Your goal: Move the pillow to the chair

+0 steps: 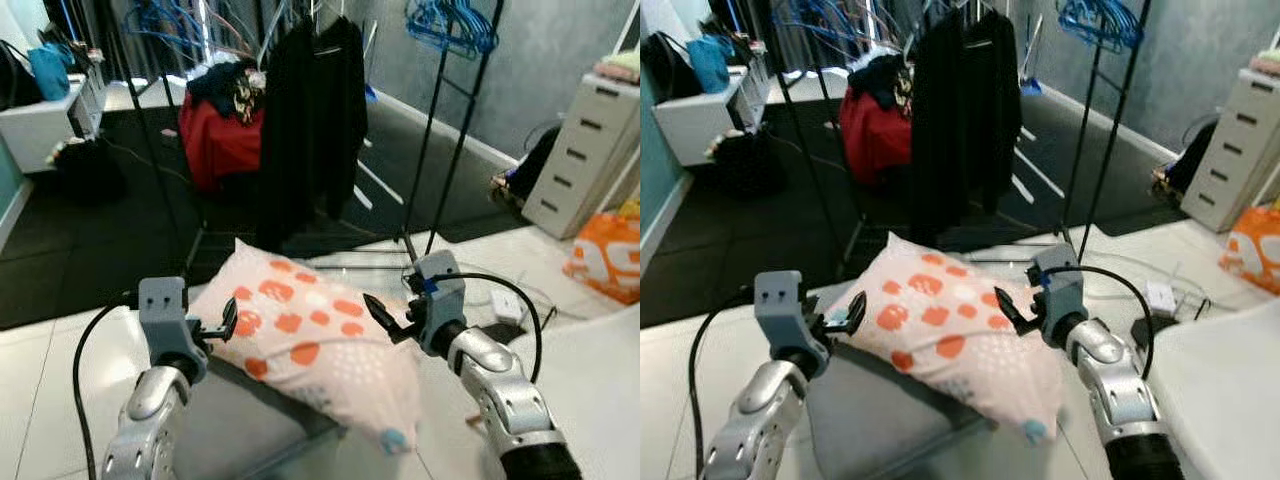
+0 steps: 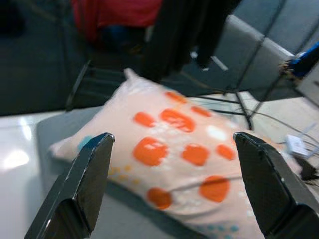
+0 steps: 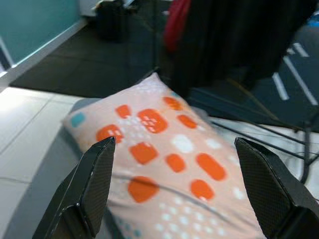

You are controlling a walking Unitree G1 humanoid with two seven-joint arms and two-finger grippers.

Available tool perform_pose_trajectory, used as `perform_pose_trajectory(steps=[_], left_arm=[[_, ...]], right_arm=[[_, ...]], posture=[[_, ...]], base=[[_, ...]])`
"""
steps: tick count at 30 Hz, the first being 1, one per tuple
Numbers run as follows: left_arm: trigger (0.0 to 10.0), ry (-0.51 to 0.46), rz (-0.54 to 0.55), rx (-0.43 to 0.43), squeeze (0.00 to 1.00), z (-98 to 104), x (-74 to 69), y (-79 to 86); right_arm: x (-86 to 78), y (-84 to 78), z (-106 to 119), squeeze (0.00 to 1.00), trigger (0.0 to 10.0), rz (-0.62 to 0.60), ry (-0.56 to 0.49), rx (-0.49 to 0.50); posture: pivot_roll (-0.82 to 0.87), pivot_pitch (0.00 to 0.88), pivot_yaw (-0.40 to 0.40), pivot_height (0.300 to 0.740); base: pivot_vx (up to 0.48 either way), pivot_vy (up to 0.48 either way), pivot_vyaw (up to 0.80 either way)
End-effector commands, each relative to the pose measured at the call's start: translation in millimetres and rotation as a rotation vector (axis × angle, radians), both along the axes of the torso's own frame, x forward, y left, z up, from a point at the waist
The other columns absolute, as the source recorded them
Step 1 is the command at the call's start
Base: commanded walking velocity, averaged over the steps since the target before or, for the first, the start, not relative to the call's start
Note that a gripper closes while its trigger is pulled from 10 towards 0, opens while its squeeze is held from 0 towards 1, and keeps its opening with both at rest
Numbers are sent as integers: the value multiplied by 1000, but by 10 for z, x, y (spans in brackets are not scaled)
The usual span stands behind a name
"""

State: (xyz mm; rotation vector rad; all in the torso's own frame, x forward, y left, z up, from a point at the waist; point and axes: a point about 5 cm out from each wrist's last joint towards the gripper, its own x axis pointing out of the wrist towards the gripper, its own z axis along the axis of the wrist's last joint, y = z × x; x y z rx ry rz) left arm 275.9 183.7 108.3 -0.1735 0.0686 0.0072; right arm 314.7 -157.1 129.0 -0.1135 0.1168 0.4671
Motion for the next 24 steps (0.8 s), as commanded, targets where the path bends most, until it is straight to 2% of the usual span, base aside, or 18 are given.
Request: perform_pose_trajectory(steps=[1, 6, 13, 20, 24], left_arm=[[10000, 6, -6, -3, 0, -1, 2, -20], [10000, 13, -54, -54, 0, 6, -6, -114], [10000, 31, -91, -60, 0, -22, -33, -203], [10000, 38, -82, -69, 0, -14, -18, -223], [10000, 33, -65, -99, 0, 8, -1, -218]], right_arm=[[6, -49, 9, 0, 10000, -15, -2, -11], [17, -56, 23, 0, 10000, -22, -7, -11], [17, -52, 32, 0, 10000, -25, -11, -11], [18, -42, 39, 0, 10000, -26, -15, -9], [23, -41, 44, 0, 10000, -30, -15, -9]], posture=[[-229, 5, -5, 697], [-227, 8, -5, 697], [-227, 12, -4, 697], [-225, 14, -2, 697], [-225, 15, -2, 697]], base=[[307, 0, 0], [0, 0, 0], [0, -395, 0], [0, -471, 0], [0, 0, 0]])
